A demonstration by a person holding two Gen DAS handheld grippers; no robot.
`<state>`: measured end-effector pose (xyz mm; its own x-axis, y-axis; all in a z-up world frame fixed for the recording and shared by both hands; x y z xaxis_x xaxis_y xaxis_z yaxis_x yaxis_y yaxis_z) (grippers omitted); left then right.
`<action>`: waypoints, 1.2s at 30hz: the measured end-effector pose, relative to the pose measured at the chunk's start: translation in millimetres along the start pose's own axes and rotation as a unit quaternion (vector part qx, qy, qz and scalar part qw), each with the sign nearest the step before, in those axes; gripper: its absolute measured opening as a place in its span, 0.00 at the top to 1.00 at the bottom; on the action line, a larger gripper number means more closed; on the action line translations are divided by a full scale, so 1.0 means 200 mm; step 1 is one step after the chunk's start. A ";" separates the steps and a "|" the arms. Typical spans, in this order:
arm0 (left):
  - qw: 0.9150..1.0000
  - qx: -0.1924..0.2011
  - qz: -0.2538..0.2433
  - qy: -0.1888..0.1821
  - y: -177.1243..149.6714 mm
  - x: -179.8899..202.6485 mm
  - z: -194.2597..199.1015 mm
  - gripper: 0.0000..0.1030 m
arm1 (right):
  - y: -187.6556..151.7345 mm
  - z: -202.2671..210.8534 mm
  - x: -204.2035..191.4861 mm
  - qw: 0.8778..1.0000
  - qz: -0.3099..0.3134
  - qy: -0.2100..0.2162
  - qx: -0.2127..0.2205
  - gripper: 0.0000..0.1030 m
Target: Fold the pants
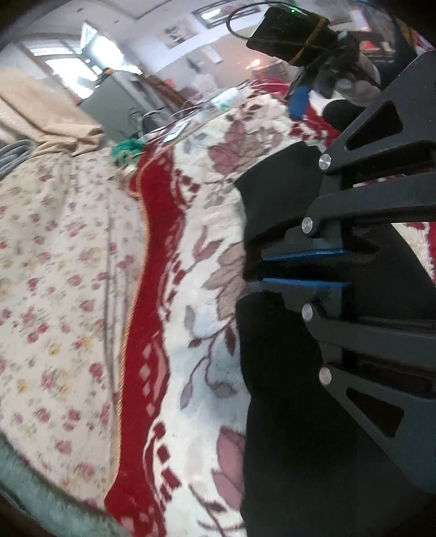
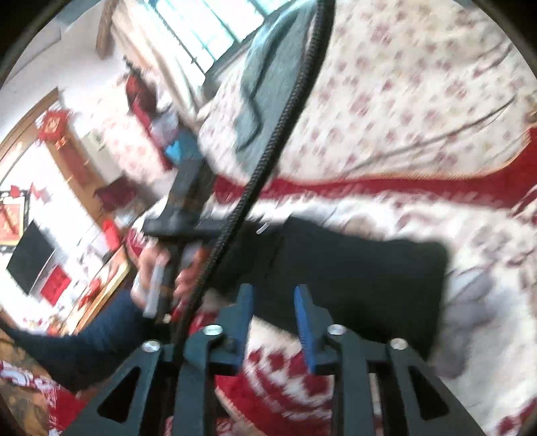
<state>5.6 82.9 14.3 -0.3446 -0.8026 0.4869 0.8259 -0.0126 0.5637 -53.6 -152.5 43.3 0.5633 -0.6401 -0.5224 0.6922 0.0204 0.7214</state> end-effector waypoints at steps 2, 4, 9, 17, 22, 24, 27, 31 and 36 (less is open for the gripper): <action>1.000 0.006 0.004 0.003 -0.01 0.02 0.03 0.69 | 0.02 -0.01 0.06 1.000 -0.003 -0.014 0.001 0.58; 1.000 0.000 0.007 -0.006 -0.04 0.06 0.04 0.58 | 0.04 -0.05 0.08 1.000 -0.010 -0.011 -0.002 0.58; 0.999 0.013 0.017 0.030 -0.08 0.11 0.04 0.45 | 0.03 -0.22 0.13 0.999 -0.033 -0.033 -0.014 0.58; 0.996 -0.007 0.007 0.084 -0.19 0.16 -0.11 0.44 | -0.04 -0.30 0.14 0.997 -0.010 -0.059 -0.044 0.58; 0.998 0.002 -0.001 0.069 -0.21 0.20 -0.10 0.39 | -0.02 -0.11 0.31 0.993 -0.042 -0.108 -0.003 0.52; 0.997 0.002 0.008 0.072 -0.20 0.20 -0.13 0.38 | -0.03 -0.11 0.40 0.990 -0.066 -0.126 -0.009 0.52; 0.994 0.004 -0.014 0.105 -0.22 0.24 -0.16 0.38 | -0.06 -0.18 0.47 0.987 -0.091 -0.129 -0.037 0.52; 0.991 -0.005 -0.051 0.122 -0.22 0.29 -0.15 0.88 | -0.05 -0.19 0.43 0.986 -0.098 -0.135 -0.032 0.50; 0.995 0.011 -0.027 0.098 -0.20 0.26 -0.01 0.88 | 0.00 -0.16 0.31 0.986 -0.053 -0.155 -0.022 0.50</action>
Point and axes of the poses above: each gripper's, at about its wrist camera, not at the fingertips, and z roughly against the way its jaws point, x to its right, y to its top, the point moved 4 cm from there along -z, roughly the way its jaws point, and after that the axes turned 3 degrees about -z, right-handed, at the moved point
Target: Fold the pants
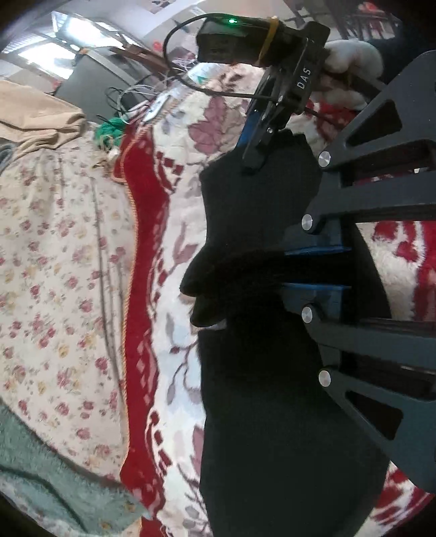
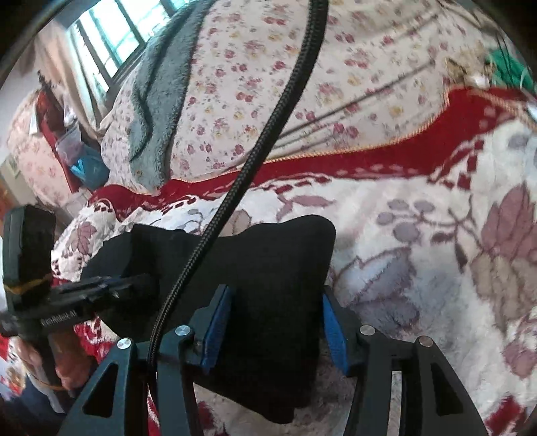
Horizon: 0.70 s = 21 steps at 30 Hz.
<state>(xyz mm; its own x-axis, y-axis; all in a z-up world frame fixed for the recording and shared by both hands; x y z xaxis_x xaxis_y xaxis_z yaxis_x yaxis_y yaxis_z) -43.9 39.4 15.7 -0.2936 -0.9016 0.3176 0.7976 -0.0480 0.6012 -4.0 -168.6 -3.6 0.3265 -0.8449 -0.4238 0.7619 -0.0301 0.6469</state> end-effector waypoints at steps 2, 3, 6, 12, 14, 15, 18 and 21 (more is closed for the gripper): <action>1.000 -0.010 0.008 -0.010 -0.01 -0.02 0.01 0.88 | 0.01 0.04 -0.04 1.000 0.018 -0.009 0.016 0.50; 1.000 -0.014 0.010 -0.007 -0.01 -0.03 0.00 0.88 | 0.01 0.06 -0.06 0.999 0.026 -0.017 0.026 0.50; 0.999 -0.033 0.019 0.018 -0.05 -0.07 -0.08 0.88 | 0.02 0.05 -0.12 0.998 0.047 -0.005 0.029 0.50; 0.999 -0.021 0.049 0.008 -0.07 -0.12 -0.09 0.86 | -0.10 -0.17 -0.22 0.993 0.112 -0.022 -0.026 0.49; 0.998 -0.020 0.056 0.011 -0.08 -0.12 -0.08 0.83 | -0.11 -0.14 -0.24 0.992 0.121 -0.028 -0.023 0.49; 0.998 -0.019 0.054 0.014 -0.09 -0.12 -0.06 0.81 | -0.10 -0.13 -0.25 0.992 0.121 -0.024 -0.027 0.49; 0.998 -0.004 0.043 0.056 -0.10 -0.13 0.00 0.66 | -0.07 -0.08 -0.31 0.992 0.123 0.001 -0.029 0.49; 0.995 0.016 0.042 0.093 -0.11 -0.16 0.07 0.61 | -0.06 -0.10 -0.38 0.991 0.129 0.019 -0.032 0.49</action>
Point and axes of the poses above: each gripper's, at about its wrist camera, not at the fingertips, and z roughly against the way its jaws point, x to its right, y to its top, the point moved 4 cm from there along -z, roughly the way its jaws point, and after that the axes turned 3 degrees about -z, right-handed, at the moved point
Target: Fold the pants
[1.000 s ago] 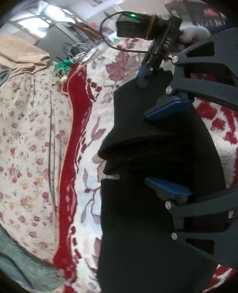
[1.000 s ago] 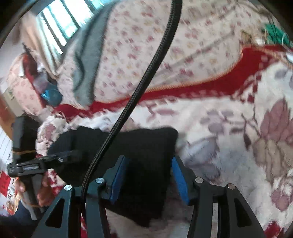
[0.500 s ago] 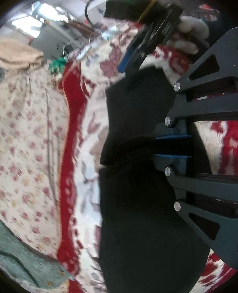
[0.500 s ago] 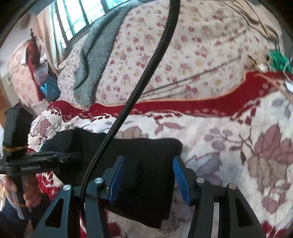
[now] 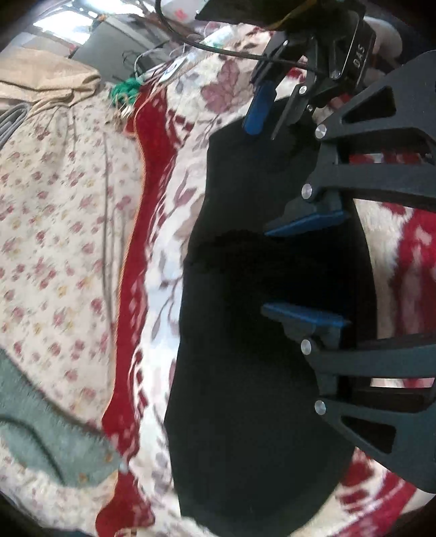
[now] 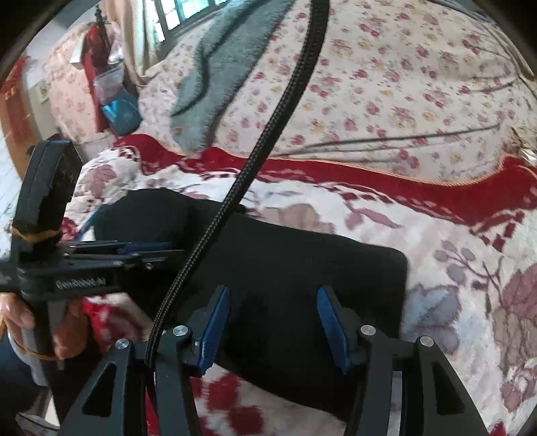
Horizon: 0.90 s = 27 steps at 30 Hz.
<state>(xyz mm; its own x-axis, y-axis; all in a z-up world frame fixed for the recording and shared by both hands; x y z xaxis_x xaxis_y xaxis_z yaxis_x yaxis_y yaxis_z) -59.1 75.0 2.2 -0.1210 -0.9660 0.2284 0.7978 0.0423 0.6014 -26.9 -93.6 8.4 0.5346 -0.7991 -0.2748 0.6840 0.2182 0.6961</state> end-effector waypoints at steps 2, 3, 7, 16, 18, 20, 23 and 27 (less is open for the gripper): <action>1.000 0.003 -0.001 0.017 -0.01 -0.03 0.02 0.61 | 0.02 -0.03 -0.05 1.000 0.001 0.014 -0.001 0.49; 0.999 0.009 -0.001 0.031 -0.01 -0.05 0.04 0.61 | 0.03 -0.04 -0.07 1.000 -0.002 0.022 -0.001 0.49; 0.997 0.023 0.008 0.066 -0.02 -0.14 0.09 0.61 | 0.05 -0.10 -0.15 0.999 -0.016 0.050 -0.005 0.49; 0.995 0.036 0.025 0.093 -0.04 -0.28 0.16 0.61 | 0.08 -0.18 -0.25 0.998 -0.002 0.054 -0.018 0.49; 0.995 0.036 0.034 0.092 -0.04 -0.31 0.17 0.61 | 0.08 -0.19 -0.27 0.998 0.002 0.055 -0.020 0.49; 0.994 0.038 0.047 0.089 -0.04 -0.35 0.18 0.61 | 0.08 -0.20 -0.29 0.998 0.006 0.055 -0.022 0.49; 0.993 0.043 0.072 0.081 -0.05 -0.42 0.22 0.61 | 0.09 -0.22 -0.31 0.998 0.008 0.057 -0.024 0.49; 0.991 0.041 0.101 0.077 -0.06 -0.52 0.24 0.61 | 0.11 -0.24 -0.34 0.998 0.013 0.061 -0.025 0.49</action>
Point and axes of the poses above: each gripper's, at about its wrist camera, not at the fingertips, and z roughly against the way its jaws point, x to its right, y to its top, the point moved 4 cm from there along -z, roughly the way its jaws point, and after that the axes turned 3 degrees about -z, right-handed, at the moved point
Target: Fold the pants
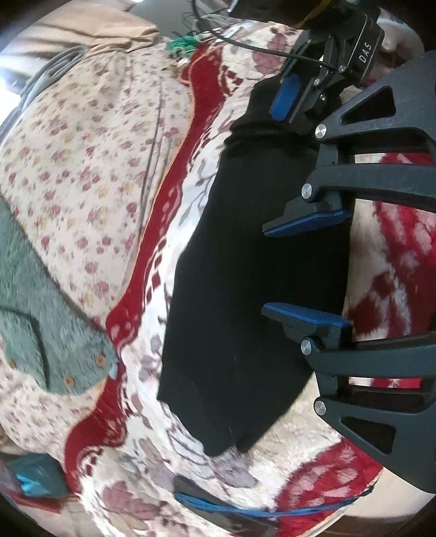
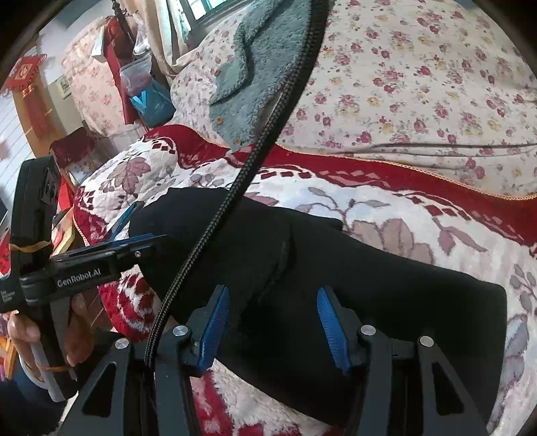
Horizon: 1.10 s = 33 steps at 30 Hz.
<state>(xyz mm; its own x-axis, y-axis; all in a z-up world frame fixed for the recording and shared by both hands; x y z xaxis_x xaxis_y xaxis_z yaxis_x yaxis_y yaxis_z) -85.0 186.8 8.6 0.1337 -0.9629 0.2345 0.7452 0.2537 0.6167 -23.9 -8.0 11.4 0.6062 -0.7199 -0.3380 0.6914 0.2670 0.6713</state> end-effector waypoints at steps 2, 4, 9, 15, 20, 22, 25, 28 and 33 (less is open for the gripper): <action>1.000 0.002 0.011 0.004 0.00 -0.05 0.01 0.61 | 0.01 -0.01 -0.01 1.000 0.001 0.003 -0.001 0.49; 1.000 0.006 0.021 0.006 -0.01 -0.10 0.04 0.61 | 0.02 -0.03 -0.02 1.000 0.003 0.005 -0.002 0.49; 0.998 0.007 0.057 0.012 -0.03 -0.25 0.08 0.61 | 0.05 -0.07 -0.09 1.000 0.020 0.010 -0.001 0.47; 0.990 0.003 0.143 0.004 -0.05 -0.45 0.09 0.59 | 0.17 -0.16 -0.19 0.998 0.035 0.055 -0.006 0.47; 0.978 0.016 0.205 -0.023 -0.05 -0.56 0.08 0.43 | 0.30 -0.31 -0.32 0.994 0.059 0.093 -0.025 0.47; 0.978 0.016 0.206 -0.021 -0.05 -0.56 0.07 0.43 | 0.34 -0.37 -0.38 0.991 0.076 0.102 -0.027 0.47; 0.979 0.006 0.202 -0.027 -0.05 -0.56 0.04 0.43 | 0.39 -0.47 -0.47 0.987 0.104 0.116 -0.035 0.47; 0.979 0.004 0.200 -0.027 -0.05 -0.57 0.01 0.43 | 0.45 -0.59 -0.53 0.983 0.131 0.117 -0.048 0.47; 0.978 0.000 0.206 -0.033 -0.05 -0.59 -0.05 0.43 | 0.50 -0.75 -0.61 0.978 0.162 0.111 -0.067 0.47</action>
<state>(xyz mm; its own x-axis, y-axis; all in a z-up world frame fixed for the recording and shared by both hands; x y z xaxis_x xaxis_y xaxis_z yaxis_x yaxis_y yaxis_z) -102.3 297.4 -33.2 0.3800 -0.7710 0.5111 0.6372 0.6187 0.4595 30.3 203.1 20.5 0.8619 -0.4315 -0.2666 0.4855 0.5500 0.6796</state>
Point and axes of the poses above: each gripper's, at about its wrist camera, not at the fingertips, and z roughly against the way its jaws point, x to its right, y to its top, the point moved 4 cm from there along -z, roughly the way its jaws point, and after that the axes turned 3 degrees about -z, right-handed, at the moved point
